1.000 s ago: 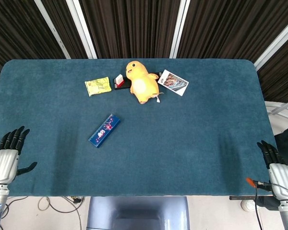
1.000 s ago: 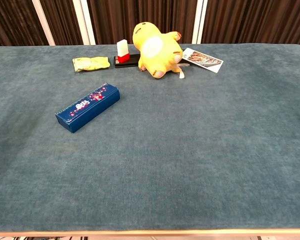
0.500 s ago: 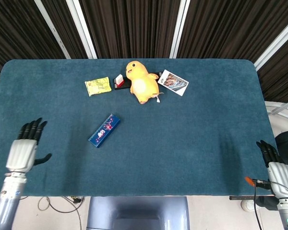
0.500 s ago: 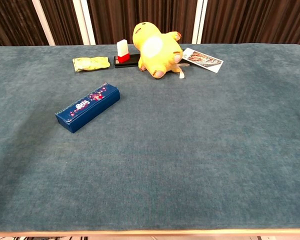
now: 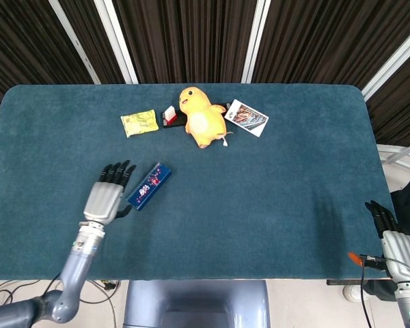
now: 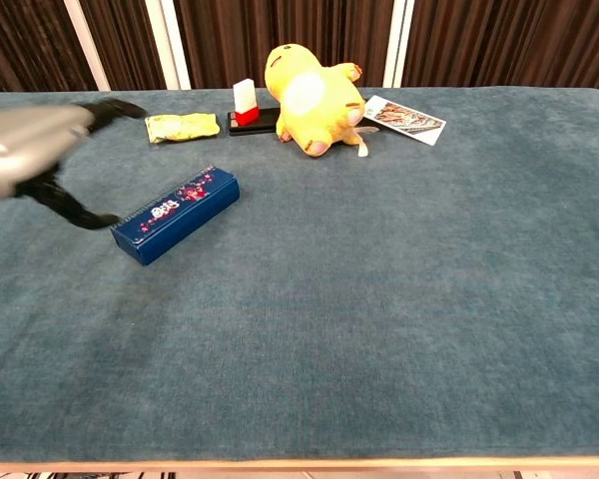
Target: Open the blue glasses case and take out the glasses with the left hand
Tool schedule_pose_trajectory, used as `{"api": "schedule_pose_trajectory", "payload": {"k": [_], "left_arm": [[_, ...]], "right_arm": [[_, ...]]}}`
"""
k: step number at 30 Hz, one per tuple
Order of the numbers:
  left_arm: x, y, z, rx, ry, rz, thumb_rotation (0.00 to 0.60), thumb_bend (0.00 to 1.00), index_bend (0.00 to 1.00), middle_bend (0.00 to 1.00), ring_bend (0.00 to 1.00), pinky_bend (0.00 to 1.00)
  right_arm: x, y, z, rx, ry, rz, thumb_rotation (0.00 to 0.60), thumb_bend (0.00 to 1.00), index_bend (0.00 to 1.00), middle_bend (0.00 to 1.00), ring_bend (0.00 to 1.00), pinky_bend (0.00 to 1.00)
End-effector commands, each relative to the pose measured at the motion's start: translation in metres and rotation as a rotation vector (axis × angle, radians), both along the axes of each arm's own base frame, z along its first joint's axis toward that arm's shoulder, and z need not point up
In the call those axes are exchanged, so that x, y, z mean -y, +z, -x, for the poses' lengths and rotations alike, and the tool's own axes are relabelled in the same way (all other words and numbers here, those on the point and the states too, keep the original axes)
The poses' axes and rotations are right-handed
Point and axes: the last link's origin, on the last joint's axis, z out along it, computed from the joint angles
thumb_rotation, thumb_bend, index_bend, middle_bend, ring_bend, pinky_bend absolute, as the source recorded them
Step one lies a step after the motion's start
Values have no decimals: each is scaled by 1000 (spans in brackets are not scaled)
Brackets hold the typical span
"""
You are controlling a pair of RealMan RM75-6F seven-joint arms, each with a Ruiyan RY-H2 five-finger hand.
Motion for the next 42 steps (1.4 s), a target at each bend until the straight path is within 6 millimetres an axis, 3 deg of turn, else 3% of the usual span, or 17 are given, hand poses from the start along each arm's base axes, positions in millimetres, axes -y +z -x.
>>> {"api": "schedule_pose_trajectory", "payload": {"k": [1, 7, 15, 33, 42], "left_arm": [[-4, -17, -10, -9, -7, 27, 600, 199, 0, 0, 0, 68], [-6, -35, -15, -16, -6, 39, 600, 199, 0, 0, 0, 68], [-12, -35, -6, -34, 14, 19, 600, 203, 0, 0, 0, 68], [-40, 2, 48, -62, 144, -89, 600, 205, 0, 0, 0, 69], [-49, 11, 55, -61, 153, -106, 600, 206, 0, 0, 0, 69]], "right_arm": [[0, 0, 0, 2, -2, -1, 600, 174, 0, 0, 0, 199], [0, 1, 0, 5, -8, -3, 600, 175, 0, 0, 0, 199], [0, 1, 1, 6, -13, -3, 600, 174, 0, 0, 0, 199], [-1, 0, 0, 3, -25, -5, 600, 174, 0, 0, 0, 200], [0, -1, 0, -1, -28, -3, 600, 174, 0, 0, 0, 199]]}}
